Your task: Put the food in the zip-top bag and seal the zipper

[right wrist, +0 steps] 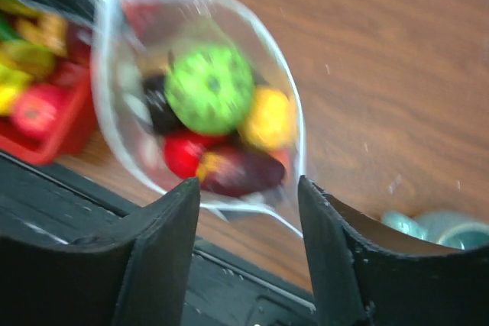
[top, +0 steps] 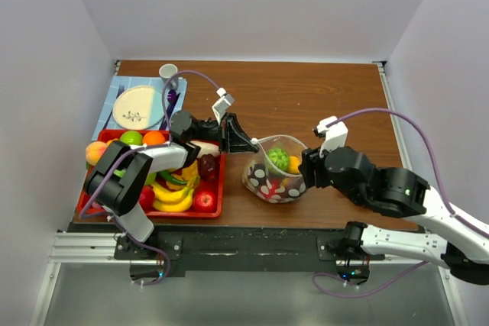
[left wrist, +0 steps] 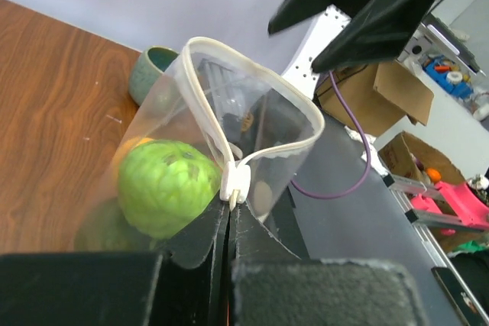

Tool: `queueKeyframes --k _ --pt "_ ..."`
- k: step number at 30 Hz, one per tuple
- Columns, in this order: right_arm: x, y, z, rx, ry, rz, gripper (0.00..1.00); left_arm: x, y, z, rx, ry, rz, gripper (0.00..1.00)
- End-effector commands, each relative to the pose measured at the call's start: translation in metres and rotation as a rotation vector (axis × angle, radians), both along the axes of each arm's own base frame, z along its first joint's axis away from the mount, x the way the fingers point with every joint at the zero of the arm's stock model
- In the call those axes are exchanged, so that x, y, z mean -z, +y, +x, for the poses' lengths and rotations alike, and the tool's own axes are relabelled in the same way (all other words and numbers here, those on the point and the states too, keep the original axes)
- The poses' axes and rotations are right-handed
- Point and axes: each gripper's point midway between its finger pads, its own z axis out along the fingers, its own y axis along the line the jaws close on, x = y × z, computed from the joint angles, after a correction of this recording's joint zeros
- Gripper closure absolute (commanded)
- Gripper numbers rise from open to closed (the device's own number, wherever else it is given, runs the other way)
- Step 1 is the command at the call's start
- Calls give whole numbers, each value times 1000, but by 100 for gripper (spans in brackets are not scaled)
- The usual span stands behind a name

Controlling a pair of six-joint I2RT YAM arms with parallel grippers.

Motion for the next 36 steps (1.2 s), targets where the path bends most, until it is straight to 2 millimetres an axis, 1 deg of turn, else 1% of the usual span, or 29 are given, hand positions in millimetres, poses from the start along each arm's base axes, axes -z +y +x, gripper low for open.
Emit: queueKeyframes --k 1,2,3,4,5,6,7,8,10,11,12,13,14,15,16,17,18,20,21,23,28,34,36 --pt "-61 32 13 -93 -124 99 41 -73 17 -34 39 -618 -284 100" --pt "-74 36 15 -112 -149 105 40 -72 17 -34 52 -616 -277 100" --pt "-78 43 17 -128 -156 101 39 -74 16 -34 55 -621 -280 100" --pt "-80 60 18 -174 -150 111 39 -75 16 -35 58 -624 -281 100" --pt "-86 69 20 -210 -175 96 39 -75 16 -36 59 -624 -281 100" --pt "-93 80 24 -231 -196 109 44 -76 15 -37 62 -627 -283 100" --pt "-99 88 24 -257 -205 114 45 -75 15 -37 65 -624 -282 100" --pt "-90 106 26 -315 -186 70 45 -76 14 -39 70 -630 -284 100" --pt "-94 124 28 -365 -185 68 46 -75 13 -40 78 -627 -283 100" --pt "-85 137 30 -403 -164 45 46 -75 13 -41 82 -626 -283 100" --pt "-85 143 33 -421 -160 51 46 -75 13 -42 83 -625 -283 100" --pt "-84 146 36 -433 -153 59 47 -75 12 -43 86 -626 -285 100" --pt "-82 143 48 -417 -132 79 48 -76 12 -43 88 -626 -285 100" --pt "-79 149 48 -464 -94 112 50 -76 12 -44 90 -628 -286 100" --pt "-76 148 53 -468 -73 127 51 -76 12 -45 93 -629 -286 100" --pt "-73 140 67 -429 -64 127 52 -77 12 -45 93 -632 -287 100" --pt "-69 143 65 -462 -38 136 52 -77 12 -45 93 -632 -287 100" --pt "-66 144 66 -476 -26 136 54 -77 11 -46 95 -631 -290 100" --pt "-64 147 62 -505 -10 144 55 -78 11 -47 96 -633 -290 100" --pt "-59 148 60 -517 4 143 55 -78 11 -47 99 -635 -289 100" --pt "-42 144 60 -516 49 115 59 -80 11 -47 102 -640 -290 100" --pt "-29 138 63 -510 65 83 61 -79 11 -46 100 -637 -289 100" --pt "-25 139 64 -521 79 77 61 -79 11 -46 101 -637 -289 100"
